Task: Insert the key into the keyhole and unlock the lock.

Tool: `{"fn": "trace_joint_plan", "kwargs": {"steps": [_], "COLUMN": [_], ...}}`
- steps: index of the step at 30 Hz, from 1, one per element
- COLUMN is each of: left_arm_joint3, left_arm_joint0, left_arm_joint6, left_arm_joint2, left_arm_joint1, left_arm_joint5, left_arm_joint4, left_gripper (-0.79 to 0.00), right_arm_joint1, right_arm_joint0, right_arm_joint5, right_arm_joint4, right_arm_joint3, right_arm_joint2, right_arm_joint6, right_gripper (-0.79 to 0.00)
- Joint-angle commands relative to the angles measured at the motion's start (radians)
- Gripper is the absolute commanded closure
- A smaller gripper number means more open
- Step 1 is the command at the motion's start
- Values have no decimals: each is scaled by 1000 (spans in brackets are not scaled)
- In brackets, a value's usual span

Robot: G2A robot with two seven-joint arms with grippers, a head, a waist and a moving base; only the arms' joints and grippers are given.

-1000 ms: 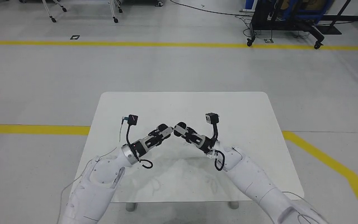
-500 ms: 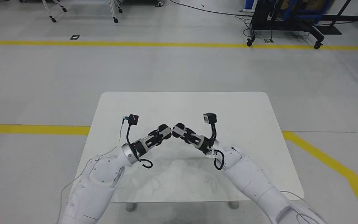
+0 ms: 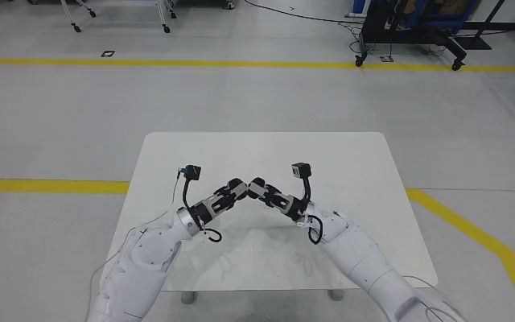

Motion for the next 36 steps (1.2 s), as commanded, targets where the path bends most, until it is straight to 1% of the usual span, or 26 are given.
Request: {"fn": "trace_joint_plan", "kwargs": {"steps": [1, 4, 7, 10, 19, 23, 24, 26, 27, 29, 32, 33, 35, 36], "left_arm_joint3": [-1, -2, 3, 11, 12, 1, 3, 7, 9, 13, 19, 22, 25, 26], "left_arm_joint0": [2, 5, 7, 12, 12, 18, 17, 10, 4, -4, -20, -26, -35, -39], "left_arm_joint6": [3, 5, -10, -49, -55, -59, -70, -127, -160, -229, -321, -354, -405, -427], "left_arm_joint2": [0, -2, -22, -44, -46, -39, -40, -42, -45, -44, -42, -41, -37, -36], "left_arm_joint1": [0, 1, 2, 6, 6, 6, 6, 9, 12, 16, 21, 23, 26, 28], "left_arm_joint5": [-4, -12, -20, -49, -50, -24, -19, -1, 6, 23, 47, 52, 49, 45], "left_arm_joint4": [2, -10, -96, -188, -197, -206, -223, -252, -258, -279, -299, -299, -300, -296], "left_gripper": [0, 0, 0, 0, 0, 0, 0, 0, 0, 0, 0, 0, 0, 0], "right_arm_joint1": [-1, -1, -1, -1, -1, -1, 0, 12, 20, 40, 80, 93, 115, 122], "right_arm_joint0": [-5, -14, -16, -16, -16, -16, -14, 5, 8, 0, -16, -24, -36, -46], "right_arm_joint5": [0, 0, 0, 0, 0, 0, 8, 76, 114, 151, 215, 256, 311, 332], "right_arm_joint4": [4, 19, 24, 24, 24, 24, 14, -117, -158, -159, -74, -44, 7, 35], "right_arm_joint3": [-5, -14, -10, -10, -10, -10, -11, -20, -36, -72, -138, -156, -198, -217], "right_arm_joint2": [8, 26, 32, 32, 32, 32, 33, 60, 69, 104, 165, 182, 224, 237], "right_arm_joint6": [5, 2, -6, -6, -6, -6, -5, -5, 20, 97, 326, 411, 523, 567], "right_gripper": [-785, -785, -785, -785, -785, -785, -785, -785, -785, -785, -785, -785, -785, -634]}}
